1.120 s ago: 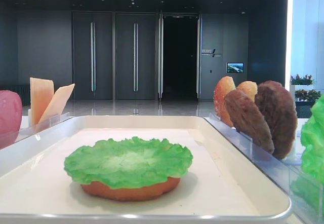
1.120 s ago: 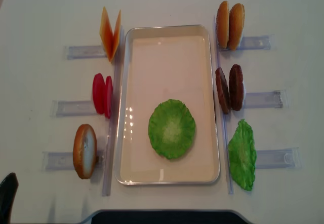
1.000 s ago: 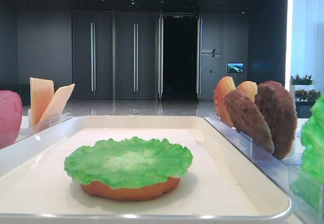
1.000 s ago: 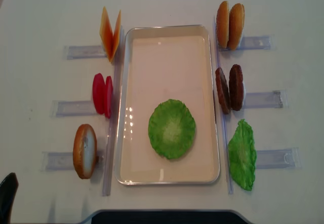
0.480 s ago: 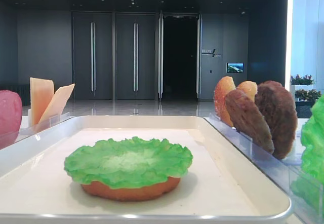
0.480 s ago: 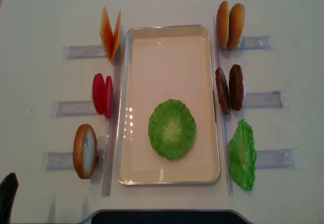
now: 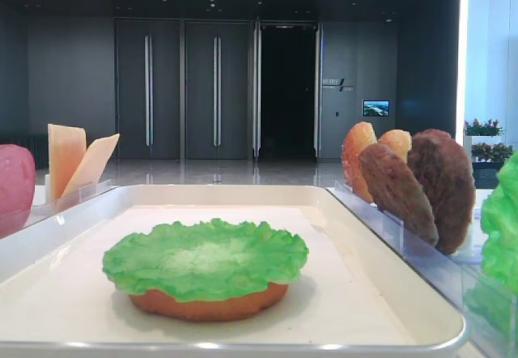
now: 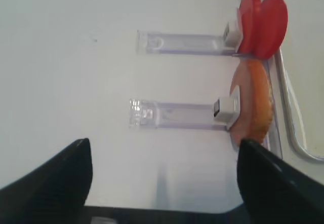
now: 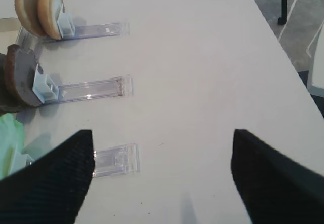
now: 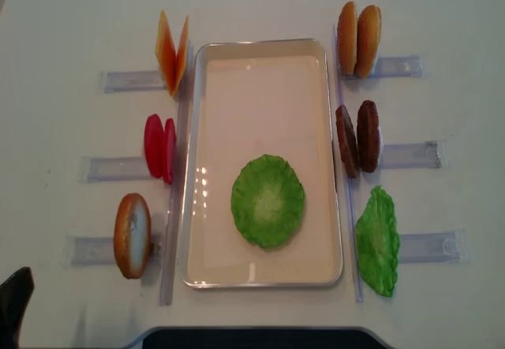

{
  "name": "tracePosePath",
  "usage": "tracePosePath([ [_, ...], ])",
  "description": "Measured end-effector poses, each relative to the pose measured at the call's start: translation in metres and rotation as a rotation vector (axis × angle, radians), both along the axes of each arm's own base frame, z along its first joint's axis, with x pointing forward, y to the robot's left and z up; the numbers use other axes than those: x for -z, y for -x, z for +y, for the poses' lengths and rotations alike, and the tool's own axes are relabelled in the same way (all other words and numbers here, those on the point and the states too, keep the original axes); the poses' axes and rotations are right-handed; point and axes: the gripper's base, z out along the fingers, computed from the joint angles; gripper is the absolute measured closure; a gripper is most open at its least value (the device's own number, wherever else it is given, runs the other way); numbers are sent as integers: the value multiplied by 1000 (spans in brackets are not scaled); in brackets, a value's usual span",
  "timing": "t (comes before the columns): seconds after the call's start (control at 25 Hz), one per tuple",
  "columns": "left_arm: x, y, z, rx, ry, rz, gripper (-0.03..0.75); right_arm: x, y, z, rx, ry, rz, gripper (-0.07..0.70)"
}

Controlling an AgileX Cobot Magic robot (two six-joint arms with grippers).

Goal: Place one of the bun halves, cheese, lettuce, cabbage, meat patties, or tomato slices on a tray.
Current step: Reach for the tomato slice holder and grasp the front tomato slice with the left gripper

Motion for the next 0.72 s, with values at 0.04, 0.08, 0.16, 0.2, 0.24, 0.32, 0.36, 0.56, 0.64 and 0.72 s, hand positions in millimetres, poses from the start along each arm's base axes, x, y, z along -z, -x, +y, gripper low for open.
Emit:
tracePosePath([
  [0.04,-2,-3,0,-1,5,31,24,0,0,0,0,0,0,73],
  [0.08,-4,-8,1,-2,9,61,24,0,0,0,0,0,0,73],
  [0.16,-9,-18,2,-7,19,110,24,0,0,0,0,0,0,73],
  [0.2,-13,-22,3,-14,20,121,24,0,0,0,0,0,0,73],
  [0.24,-16,-27,3,-14,19,132,24,0,0,0,0,0,0,73],
  [0.32,-23,-36,4,-19,23,138,24,0,0,0,0,0,0,73],
  [0.36,-26,-41,5,-25,29,146,24,0,0,0,0,0,0,73],
  [0.56,-24,-75,8,-78,89,279,24,0,0,0,0,0,0,73],
  [0.64,-21,-91,10,-89,101,349,24,0,0,0,0,0,0,73],
  [0.72,-18,-111,12,-96,109,422,24,0,0,0,0,0,0,73],
])
